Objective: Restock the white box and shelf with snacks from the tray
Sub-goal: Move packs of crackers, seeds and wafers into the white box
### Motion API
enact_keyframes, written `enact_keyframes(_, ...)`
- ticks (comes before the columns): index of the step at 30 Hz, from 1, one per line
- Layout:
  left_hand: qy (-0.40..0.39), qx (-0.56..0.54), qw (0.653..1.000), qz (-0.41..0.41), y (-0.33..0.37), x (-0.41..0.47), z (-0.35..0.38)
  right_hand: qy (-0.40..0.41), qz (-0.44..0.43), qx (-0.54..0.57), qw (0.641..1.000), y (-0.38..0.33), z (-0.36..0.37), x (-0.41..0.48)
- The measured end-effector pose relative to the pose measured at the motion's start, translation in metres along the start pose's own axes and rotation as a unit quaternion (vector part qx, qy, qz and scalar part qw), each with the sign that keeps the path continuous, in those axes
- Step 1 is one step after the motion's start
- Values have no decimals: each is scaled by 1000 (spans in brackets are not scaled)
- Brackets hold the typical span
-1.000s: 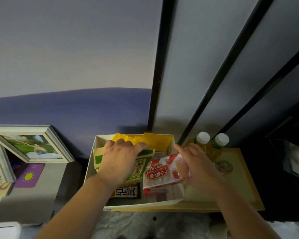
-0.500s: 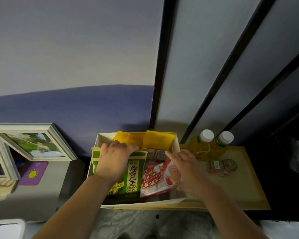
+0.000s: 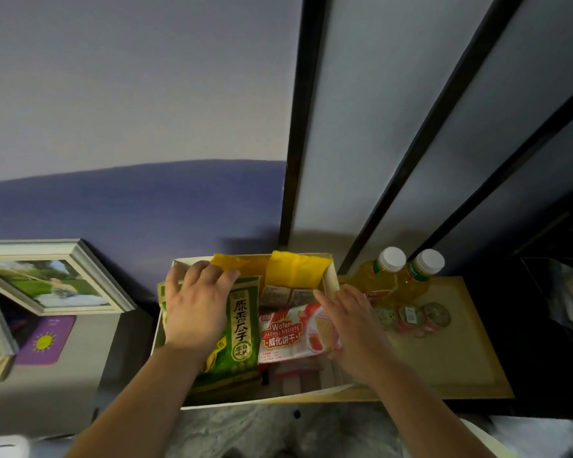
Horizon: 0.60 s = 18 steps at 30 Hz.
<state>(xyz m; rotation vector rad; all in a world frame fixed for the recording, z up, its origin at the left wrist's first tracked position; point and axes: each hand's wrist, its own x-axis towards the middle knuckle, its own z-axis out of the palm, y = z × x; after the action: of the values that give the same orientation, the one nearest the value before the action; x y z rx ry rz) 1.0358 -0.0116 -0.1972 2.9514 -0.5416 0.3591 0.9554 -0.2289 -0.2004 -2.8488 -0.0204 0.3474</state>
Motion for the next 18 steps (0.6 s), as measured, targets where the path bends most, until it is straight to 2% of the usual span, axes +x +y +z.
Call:
enact_keyframes(3, -15, -4, 1000, 16, 1, -8, 11, 13, -13, -32, 999, -3, 3, 2)
enact_keyframes(8, -90, -5, 996, 21, -2, -21, 19, 9, -19, -70, 997, -12, 13, 8)
enact_keyframes(13, -173, 4, 984, 49, -7, -31, 25, -9, -8, -156, 988, -13, 21, 11)
enact_keyframes(15, -195, 11, 980, 41, -7, -35, 28, 13, -18, -158, 987, -11, 30, 12)
enact_keyframes(18, -193, 27, 980, 37, 1, -34, 24, 23, -20, -158, 987, -13, 36, 12)
